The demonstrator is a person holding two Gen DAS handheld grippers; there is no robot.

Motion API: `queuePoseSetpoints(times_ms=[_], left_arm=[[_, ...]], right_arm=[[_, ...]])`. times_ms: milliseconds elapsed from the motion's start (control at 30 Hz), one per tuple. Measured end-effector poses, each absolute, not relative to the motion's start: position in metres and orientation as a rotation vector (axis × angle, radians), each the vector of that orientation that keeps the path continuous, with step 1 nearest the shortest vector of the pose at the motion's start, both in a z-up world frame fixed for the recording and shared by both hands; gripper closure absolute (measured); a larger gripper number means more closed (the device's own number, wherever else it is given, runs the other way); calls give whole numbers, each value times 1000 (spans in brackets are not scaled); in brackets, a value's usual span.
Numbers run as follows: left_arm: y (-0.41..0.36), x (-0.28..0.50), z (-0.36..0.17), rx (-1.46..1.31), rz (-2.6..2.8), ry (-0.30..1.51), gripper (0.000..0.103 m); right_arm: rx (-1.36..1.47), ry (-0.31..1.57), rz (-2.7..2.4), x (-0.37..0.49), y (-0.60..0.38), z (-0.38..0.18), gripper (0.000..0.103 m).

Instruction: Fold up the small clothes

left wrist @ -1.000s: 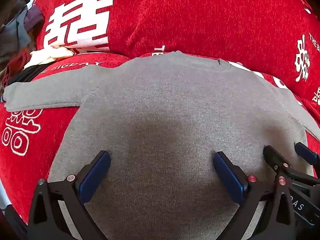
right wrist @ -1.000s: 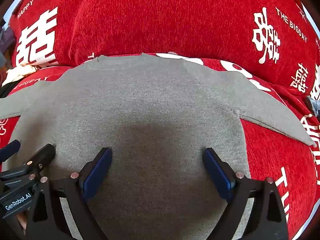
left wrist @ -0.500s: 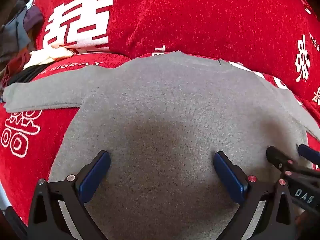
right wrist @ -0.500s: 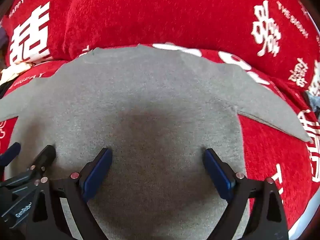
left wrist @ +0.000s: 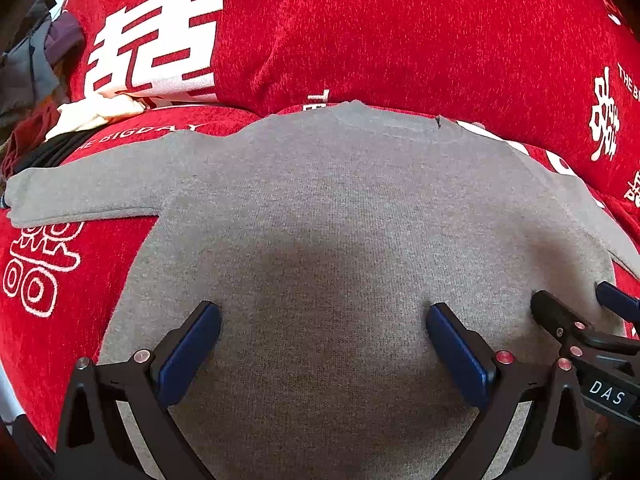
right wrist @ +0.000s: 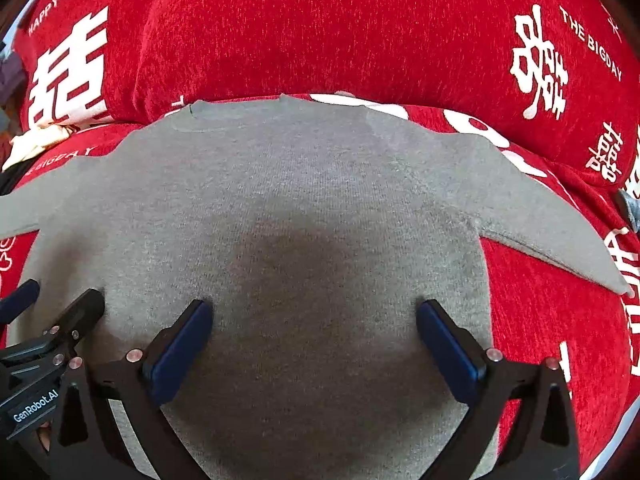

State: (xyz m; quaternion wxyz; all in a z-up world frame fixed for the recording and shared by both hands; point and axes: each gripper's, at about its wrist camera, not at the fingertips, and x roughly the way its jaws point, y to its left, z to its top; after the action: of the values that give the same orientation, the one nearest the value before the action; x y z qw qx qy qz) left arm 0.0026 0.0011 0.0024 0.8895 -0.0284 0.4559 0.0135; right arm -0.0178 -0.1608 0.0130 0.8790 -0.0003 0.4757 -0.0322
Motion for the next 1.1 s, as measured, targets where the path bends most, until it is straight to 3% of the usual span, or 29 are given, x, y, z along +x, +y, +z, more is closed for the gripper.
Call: queuePoseSetpoints(times_ms=[1100], left_arm=[[-1,-3,3,-71,114,970,0]], right_arm=[[-7,937,-33,-24,-163,11,1]])
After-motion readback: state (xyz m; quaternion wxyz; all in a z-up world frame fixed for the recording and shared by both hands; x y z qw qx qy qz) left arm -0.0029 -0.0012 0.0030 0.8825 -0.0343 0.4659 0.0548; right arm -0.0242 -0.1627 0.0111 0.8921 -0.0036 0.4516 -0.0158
